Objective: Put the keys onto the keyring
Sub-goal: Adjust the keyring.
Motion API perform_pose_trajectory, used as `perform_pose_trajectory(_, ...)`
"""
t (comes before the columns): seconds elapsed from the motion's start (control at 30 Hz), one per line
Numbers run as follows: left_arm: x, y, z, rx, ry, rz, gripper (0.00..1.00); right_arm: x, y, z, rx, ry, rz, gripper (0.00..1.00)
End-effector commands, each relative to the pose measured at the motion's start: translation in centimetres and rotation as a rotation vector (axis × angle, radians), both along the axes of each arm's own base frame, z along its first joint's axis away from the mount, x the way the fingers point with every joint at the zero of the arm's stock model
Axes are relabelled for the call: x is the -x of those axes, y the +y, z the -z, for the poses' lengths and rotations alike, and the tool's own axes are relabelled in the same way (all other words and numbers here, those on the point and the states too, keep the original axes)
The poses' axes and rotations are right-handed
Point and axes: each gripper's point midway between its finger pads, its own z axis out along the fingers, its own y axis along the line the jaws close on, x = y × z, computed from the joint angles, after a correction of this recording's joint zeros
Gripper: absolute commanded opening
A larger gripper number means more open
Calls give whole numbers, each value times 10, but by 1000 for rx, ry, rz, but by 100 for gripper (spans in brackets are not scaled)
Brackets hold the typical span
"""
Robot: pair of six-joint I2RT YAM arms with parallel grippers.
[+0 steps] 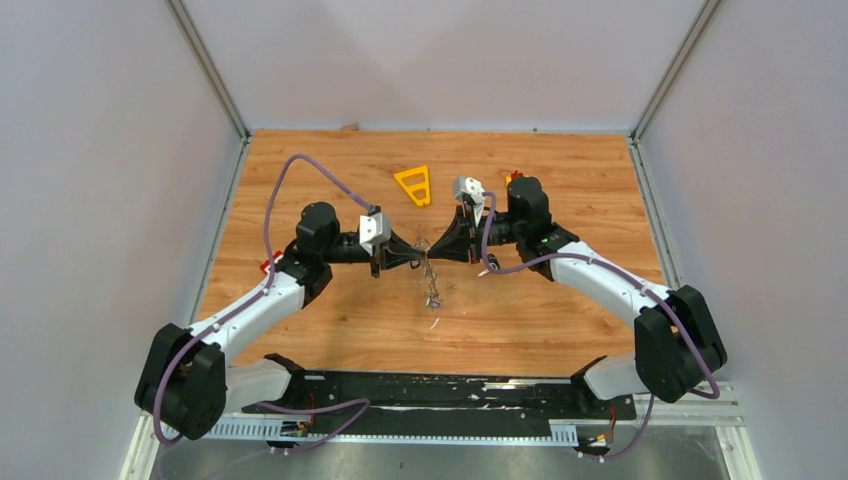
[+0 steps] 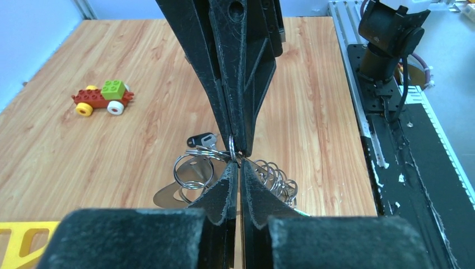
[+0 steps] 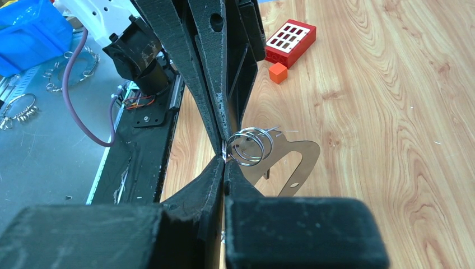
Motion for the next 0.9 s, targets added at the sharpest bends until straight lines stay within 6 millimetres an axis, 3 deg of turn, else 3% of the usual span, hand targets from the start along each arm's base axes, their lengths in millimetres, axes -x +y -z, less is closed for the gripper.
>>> perform_pose_trajectory(0.0,8,-6,-18,48,-46,60,7,-5,2,-9,-22,-68,21,0)
perform_pose_trajectory(0.87,4,-8,-15,38,-1,50,15,-5,3,-5,-4,-89,17,0)
